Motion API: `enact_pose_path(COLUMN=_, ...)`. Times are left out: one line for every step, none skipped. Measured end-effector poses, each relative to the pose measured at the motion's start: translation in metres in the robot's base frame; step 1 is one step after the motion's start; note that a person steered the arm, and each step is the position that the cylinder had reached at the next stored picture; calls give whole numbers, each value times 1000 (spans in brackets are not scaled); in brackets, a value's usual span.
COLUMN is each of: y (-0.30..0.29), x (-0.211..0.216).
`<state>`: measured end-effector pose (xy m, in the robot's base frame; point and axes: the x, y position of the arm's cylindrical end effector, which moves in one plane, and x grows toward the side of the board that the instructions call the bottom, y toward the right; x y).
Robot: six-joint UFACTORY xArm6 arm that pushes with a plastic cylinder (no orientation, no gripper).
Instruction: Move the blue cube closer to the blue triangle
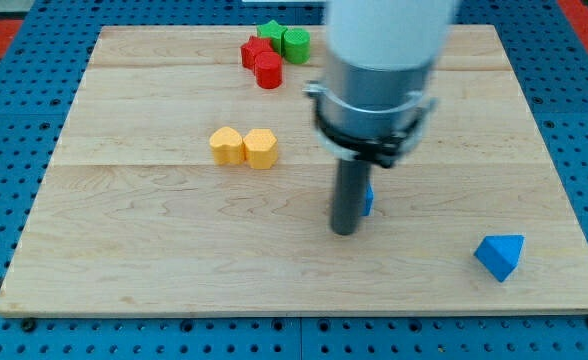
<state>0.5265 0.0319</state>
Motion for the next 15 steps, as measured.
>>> enact_pose_path(y=-21, x=-9)
enact_pose_path(y=40, x=-23)
enact_pose_path(y=64, x=-45)
enact_pose_path(y=61, x=-85)
enact_pose_path(y=64, x=-131)
enact_pose_path(y=143, x=-117)
enact_pose_path(y=150, x=-74)
enact_pose_path(y=154, x=-138)
enact_pose_path(y=116, x=-124)
enact_pose_path(y=93, x=-96)
enact_pose_path(y=74, x=-116)
enact_pose_path(y=79, x=-84)
enact_pose_path(y=87, x=-58)
enact_pose_path(y=58, x=-58)
enact_pose_path(y=31, x=-40)
